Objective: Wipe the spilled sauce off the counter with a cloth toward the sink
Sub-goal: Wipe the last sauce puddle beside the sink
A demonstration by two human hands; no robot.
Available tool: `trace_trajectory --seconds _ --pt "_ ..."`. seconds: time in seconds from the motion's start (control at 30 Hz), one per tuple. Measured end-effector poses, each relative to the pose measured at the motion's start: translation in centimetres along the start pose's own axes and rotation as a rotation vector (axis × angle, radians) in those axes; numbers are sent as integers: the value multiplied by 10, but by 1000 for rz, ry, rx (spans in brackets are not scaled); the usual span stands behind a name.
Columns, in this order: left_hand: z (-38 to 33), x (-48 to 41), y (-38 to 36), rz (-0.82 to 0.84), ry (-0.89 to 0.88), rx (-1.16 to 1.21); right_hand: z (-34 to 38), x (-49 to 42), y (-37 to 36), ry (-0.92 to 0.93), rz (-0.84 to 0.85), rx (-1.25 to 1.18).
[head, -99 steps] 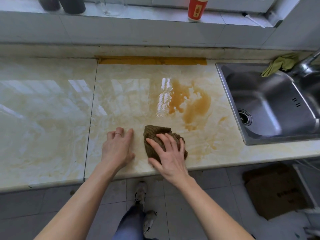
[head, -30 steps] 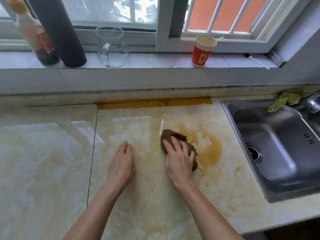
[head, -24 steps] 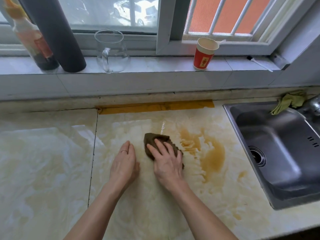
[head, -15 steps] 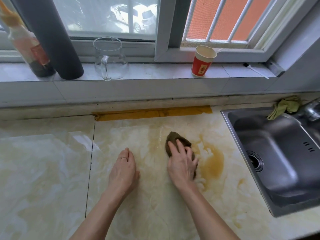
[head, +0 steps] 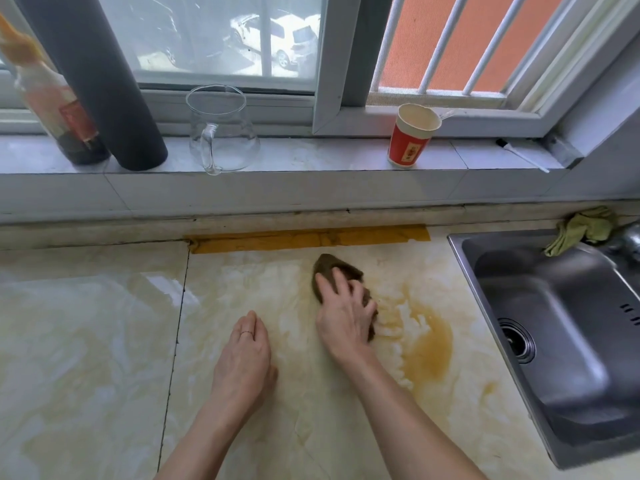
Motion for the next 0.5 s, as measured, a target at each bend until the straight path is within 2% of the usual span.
trace_trajectory --seconds 0.07,0.13,0.2,0.37,0.43,0.5 --pt "0 -2 0 8 4 -2 15 1 -8 164 26 18" --pt "0 -2 1 15 11 13 14 -15 -10 205 50 14" --pt "0 0 2 16 12 39 -4 -35 -3 129 32 14" --pt "0 1 5 23 28 78 -64 -46 19 -190 -4 34" --pt "-2 1 5 21 37 82 -58 -34 20 -192 5 24" --pt "-4 1 4 18 44 74 -40 -15 10 -63 25 2"
Point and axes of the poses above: each hand's wrist, its own x-axis away from the middle knuckle, its own y-axis out of the back of the hand, z = x × y, the point moved 2 cm from there along -x, towards the middle knuckle, and after that the axes turned 1 degree about z, right-handed, at the moved point
